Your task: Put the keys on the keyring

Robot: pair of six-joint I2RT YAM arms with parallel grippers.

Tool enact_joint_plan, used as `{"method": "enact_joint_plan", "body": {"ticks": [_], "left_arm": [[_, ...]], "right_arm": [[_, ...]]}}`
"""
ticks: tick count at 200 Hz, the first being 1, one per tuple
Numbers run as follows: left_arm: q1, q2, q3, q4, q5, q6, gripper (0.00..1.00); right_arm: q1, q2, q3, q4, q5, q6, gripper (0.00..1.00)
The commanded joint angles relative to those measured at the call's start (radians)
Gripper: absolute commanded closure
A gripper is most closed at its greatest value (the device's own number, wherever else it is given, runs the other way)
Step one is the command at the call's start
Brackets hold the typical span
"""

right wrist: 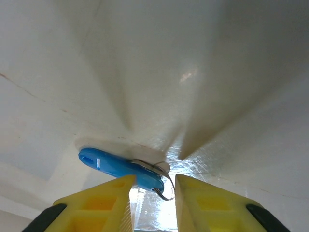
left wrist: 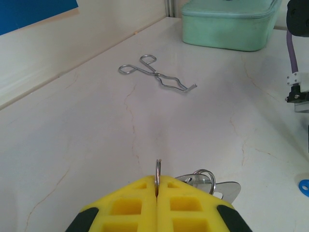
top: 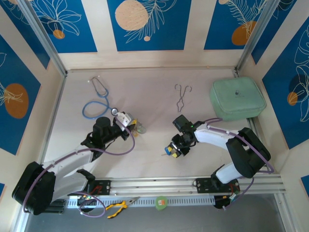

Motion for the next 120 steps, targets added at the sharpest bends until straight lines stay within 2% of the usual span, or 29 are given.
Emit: {"method": "enact_joint_plan", "body": {"ticks": [1, 62, 120], "left_arm": [[-0.007, -0.025, 0.009, 0.025, 0.018, 0.029, 1.0], [-0.007, -0.024, 0.008, 0.025, 0.018, 0.03, 1.0], [-0.007, -0.027, 0.008, 0.022, 0.018, 0.033, 1.0]], "right_arm": [[-0.007, 0.014, -0.016, 0.003, -0.022, 0.013, 0.75], [-0.018, 0.02, -0.013, 0.004, -0.022, -0.001, 0.82], [-0.017, 0.036, -0.006, -0.001, -0.028, -0.012, 0.82]]}}
